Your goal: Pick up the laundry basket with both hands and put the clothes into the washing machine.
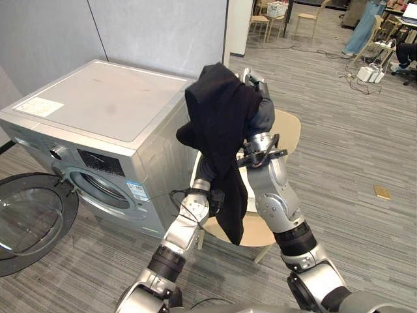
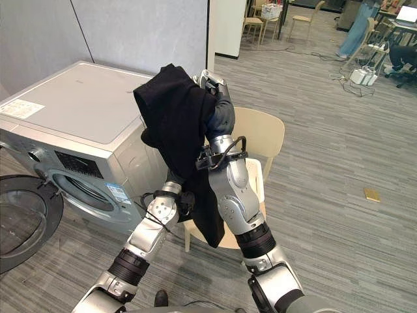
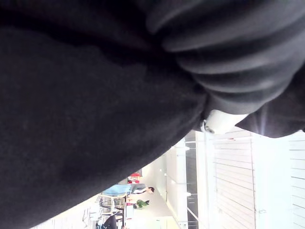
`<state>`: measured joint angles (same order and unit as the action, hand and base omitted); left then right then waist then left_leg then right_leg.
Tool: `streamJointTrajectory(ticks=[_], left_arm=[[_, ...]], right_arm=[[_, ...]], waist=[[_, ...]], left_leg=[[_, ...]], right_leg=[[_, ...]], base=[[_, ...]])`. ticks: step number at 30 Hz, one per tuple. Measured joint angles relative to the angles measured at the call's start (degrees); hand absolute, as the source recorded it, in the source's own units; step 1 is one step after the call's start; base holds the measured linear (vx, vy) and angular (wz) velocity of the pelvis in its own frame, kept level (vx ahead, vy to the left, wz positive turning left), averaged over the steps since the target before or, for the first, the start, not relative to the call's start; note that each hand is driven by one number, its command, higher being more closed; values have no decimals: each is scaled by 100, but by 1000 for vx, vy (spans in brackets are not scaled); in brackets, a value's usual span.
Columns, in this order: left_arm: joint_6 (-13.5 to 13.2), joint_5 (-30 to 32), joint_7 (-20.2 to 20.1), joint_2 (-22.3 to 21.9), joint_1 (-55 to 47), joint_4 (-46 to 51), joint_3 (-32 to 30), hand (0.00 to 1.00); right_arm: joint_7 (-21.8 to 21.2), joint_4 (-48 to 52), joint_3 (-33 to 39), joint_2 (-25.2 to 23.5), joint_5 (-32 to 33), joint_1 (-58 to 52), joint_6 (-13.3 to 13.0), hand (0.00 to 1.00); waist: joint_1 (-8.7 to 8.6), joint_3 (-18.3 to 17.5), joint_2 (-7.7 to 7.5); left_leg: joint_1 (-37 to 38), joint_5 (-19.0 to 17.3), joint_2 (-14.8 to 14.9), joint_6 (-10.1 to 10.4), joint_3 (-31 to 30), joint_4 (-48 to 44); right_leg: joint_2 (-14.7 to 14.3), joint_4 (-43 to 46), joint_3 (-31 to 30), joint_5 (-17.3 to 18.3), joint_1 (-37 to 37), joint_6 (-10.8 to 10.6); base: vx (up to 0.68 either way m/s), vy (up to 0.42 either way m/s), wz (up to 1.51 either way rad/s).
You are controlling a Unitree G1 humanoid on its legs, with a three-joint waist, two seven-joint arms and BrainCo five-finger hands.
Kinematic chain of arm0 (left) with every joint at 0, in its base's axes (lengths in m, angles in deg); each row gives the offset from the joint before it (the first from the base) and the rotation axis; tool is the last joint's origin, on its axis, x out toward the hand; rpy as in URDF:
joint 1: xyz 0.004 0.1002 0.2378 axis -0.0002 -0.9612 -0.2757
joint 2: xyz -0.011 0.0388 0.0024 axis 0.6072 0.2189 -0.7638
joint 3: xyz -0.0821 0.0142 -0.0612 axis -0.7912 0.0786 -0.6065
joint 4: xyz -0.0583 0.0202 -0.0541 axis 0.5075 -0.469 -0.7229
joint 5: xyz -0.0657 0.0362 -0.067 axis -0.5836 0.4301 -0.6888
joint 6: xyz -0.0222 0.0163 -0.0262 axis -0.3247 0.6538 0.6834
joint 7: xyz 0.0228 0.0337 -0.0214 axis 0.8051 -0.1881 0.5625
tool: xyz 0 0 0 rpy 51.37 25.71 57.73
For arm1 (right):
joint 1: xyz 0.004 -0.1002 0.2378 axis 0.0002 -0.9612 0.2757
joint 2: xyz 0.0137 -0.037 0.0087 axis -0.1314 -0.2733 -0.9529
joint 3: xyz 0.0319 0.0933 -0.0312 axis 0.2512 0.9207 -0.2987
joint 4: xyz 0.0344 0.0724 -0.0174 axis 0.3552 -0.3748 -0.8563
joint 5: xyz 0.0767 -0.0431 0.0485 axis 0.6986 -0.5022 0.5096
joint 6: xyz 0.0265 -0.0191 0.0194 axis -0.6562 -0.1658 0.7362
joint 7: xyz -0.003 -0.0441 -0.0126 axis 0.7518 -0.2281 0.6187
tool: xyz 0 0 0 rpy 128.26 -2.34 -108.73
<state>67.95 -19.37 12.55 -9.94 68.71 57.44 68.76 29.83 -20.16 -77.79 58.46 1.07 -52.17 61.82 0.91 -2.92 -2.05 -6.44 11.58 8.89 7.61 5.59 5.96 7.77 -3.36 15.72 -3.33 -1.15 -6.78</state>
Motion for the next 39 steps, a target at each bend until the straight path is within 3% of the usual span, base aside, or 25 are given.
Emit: streamJointTrajectory(ticks=[7,15,19,22,24,25,26,27,28,29,30,31,32,33,35,36,38,39], left_arm=[[-23,-472,-15,-9,-396,221,-275,100],[-102,-1391,-134,-4,-982,265,-903,100],[-120,-1821,-153,-59,-1631,822,-1355,100],[-152,-1995,-165,-110,-1973,1149,-1748,100],[-250,-2000,-167,-163,-2015,1281,-1880,100],[-258,-2000,-172,-199,-2014,1337,-1881,100],[-312,-1998,-242,-230,-1959,1368,-1870,100],[-372,-1999,-268,-260,-1886,1414,-1933,100],[-402,-2010,-267,-315,-1951,1476,-1986,100],[-424,-2037,-284,-399,-2136,1602,-2021,100],[-425,-2038,-325,-406,-2307,1705,-2012,100],[-479,-2037,-408,-382,-2580,1907,-2013,100],[-525,-2036,-442,-402,-2671,1980,-2009,100],[-558,-2036,-519,-409,-2756,1992,-2025,100],[-550,-2035,-579,-431,-3034,2010,-1996,100],[-524,-2036,-654,-431,-3176,2000,-1937,100],[-508,-2036,-730,-460,-3195,1991,-1887,100],[-495,-2034,-772,-460,-3218,1986,-1846,100]], right_arm=[[103,-13,116,22,-19,-258,9,0],[-64,-352,334,259,9,-610,152,0],[-141,-423,516,302,-28,-617,216,0],[-107,-481,676,300,-428,-733,245,0],[122,-417,1148,383,-1311,-1066,263,0],[189,-373,1351,386,-1503,-1189,277,0],[418,-127,1830,370,-2020,-1510,391,0],[584,91,2268,377,-2404,-1677,464,0],[663,172,2404,394,-2649,-1717,516,0],[805,419,2581,496,-2995,-1824,590,0],[859,656,2645,472,-3177,-1992,606,0],[830,1043,2614,375,-3316,-2252,599,0],[789,1296,2597,300,-3360,-2402,572,0],[653,1657,2551,104,-3412,-2641,447,0],[454,1911,2181,-124,-3409,-2885,401,0],[266,1919,1888,-264,-3389,-2999,332,0],[136,1895,1675,-334,-3379,-3048,310,0],[77,1748,1521,-375,-3371,-3049,242,0]], waist=[[-7,-11,5],[0,-31,10],[11,-30,13],[48,-17,41],[84,32,114],[81,49,159],[-11,38,55],[-5,139,-58],[93,182,21],[113,331,238],[105,390,303],[88,403,294],[36,401,248],[42,492,163],[53,534,176],[27,589,215],[90,744,180],[92,831,105]], left_leg=[[2,-4,3,4,-3,1],[10,-2,4,3,-47,0],[29,-1,27,3,-68,-1],[-53,1,31,3,-204,-4],[-414,15,14,-8,-458,-7],[-524,-139,29,-241,-383,-6],[-763,-679,13,-1282,302,-82],[-1118,-858,160,-1526,1311,-926],[-1214,-840,313,-1551,1687,-1467],[-1258,-564,401,-1313,2049,-1919],[-1235,-525,365,-1279,2096,-1962],[-1183,-422,185,-1290,2019,-1755],[-1118,-439,49,-1353,1986,-1477],[-1093,-641,94,-1329,2206,-1519],[-1096,-1003,274,-928,2516,-2142],[-1130,-1140,188,-938,2369,-2306],[-1113,-1484,55,-823,2178,-2451],[-1055,-1696,-119,-669,2114,-2484]], right_leg=[[-1,6,-1,2,2,2],[-8,11,21,6,70,5],[-37,29,26,26,87,36],[-55,39,152,42,96,46],[-66,188,666,155,72,68],[-70,252,913,200,68,48],[-2,245,1321,218,79,73],[176,279,1592,277,26,85],[232,419,1722,296,11,102],[267,865,1813,528,54,93],[375,1185,1993,672,77,112],[407,1272,2058,955,134,170],[468,1158,2163,1050,276,22],[503,1081,2566,964,465,-70],[534,1203,2838,963,619,-72],[712,1499,2980,979,661,-60],[994,2148,3006,1212,650,202],[1397,2974,2798,1295,434,549]], base=[[0,0,0],[0,0,1],[0,0,1],[-7,-7,26],[-63,-22,105],[-31,-15,185],[12,7,220],[44,53,201],[72,119,152],[60,132,109],[-2,122,148],[-54,62,136],[-16,34,152],[81,19,130],[94,75,94],[24,138,67],[7,151,62],[42,200,68]])
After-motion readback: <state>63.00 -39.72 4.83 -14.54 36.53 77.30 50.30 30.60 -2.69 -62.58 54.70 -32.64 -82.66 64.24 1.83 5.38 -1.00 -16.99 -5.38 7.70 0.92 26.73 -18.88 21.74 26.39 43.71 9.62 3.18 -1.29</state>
